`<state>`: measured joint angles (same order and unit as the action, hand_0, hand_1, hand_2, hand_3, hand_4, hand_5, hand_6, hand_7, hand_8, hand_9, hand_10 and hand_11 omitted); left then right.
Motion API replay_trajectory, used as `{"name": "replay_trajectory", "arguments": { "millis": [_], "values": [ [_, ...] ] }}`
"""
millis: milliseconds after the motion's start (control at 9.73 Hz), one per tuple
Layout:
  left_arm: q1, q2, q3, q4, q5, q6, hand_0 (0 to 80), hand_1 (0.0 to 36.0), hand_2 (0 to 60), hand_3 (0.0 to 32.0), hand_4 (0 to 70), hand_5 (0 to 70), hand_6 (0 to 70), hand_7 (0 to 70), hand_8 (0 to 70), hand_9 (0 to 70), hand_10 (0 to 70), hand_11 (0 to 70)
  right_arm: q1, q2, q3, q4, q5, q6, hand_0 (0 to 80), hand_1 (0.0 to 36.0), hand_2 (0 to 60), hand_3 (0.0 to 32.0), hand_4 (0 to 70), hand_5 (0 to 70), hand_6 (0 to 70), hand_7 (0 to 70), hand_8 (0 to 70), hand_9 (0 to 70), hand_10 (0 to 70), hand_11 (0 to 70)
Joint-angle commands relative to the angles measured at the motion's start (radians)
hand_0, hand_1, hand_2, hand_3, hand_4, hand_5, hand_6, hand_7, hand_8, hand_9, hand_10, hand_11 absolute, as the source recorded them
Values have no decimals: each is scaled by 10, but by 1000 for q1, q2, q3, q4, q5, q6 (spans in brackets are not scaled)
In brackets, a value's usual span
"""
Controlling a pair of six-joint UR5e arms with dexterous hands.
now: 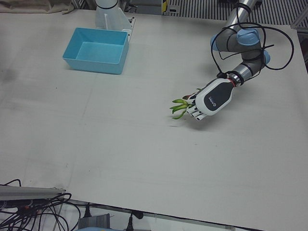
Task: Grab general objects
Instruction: 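Close the left hand fingers around the dragon fruit, then lift the dragon fruit with the left hand toward the blue tray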
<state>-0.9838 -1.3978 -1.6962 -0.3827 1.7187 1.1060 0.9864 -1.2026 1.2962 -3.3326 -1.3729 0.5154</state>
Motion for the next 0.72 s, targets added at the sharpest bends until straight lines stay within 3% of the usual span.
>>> {"name": "replay_trajectory", "arguments": {
  "millis": [0, 103, 308, 617],
  "values": [
    [-48, 2, -94, 31, 2, -129, 800, 360, 600, 0, 700, 700, 700, 700, 686, 700, 700, 700, 0, 0, 0, -1, 0, 0, 0, 0, 0, 0, 0, 0, 0, 0, 0, 0, 0, 0],
    [-50, 3, -149, 69, 5, -156, 800, 360, 600, 0, 700, 700, 700, 700, 685, 700, 700, 700, 0, 0, 0, 1, 0, 0, 0, 0, 0, 0, 0, 0, 0, 0, 0, 0, 0, 0],
    [-50, 2, -163, 65, 4, -292, 800, 360, 600, 0, 700, 700, 700, 700, 671, 695, 700, 700, 0, 0, 0, 1, 0, 0, 0, 0, 0, 0, 0, 0, 0, 0, 0, 0, 0, 0],
    [-52, 14, -164, -48, 18, -513, 800, 360, 600, 0, 700, 700, 700, 700, 669, 694, 700, 700, 0, 0, 0, 1, 0, 0, 0, 0, 0, 0, 0, 0, 0, 0, 0, 0, 0, 0]
  ]
}}
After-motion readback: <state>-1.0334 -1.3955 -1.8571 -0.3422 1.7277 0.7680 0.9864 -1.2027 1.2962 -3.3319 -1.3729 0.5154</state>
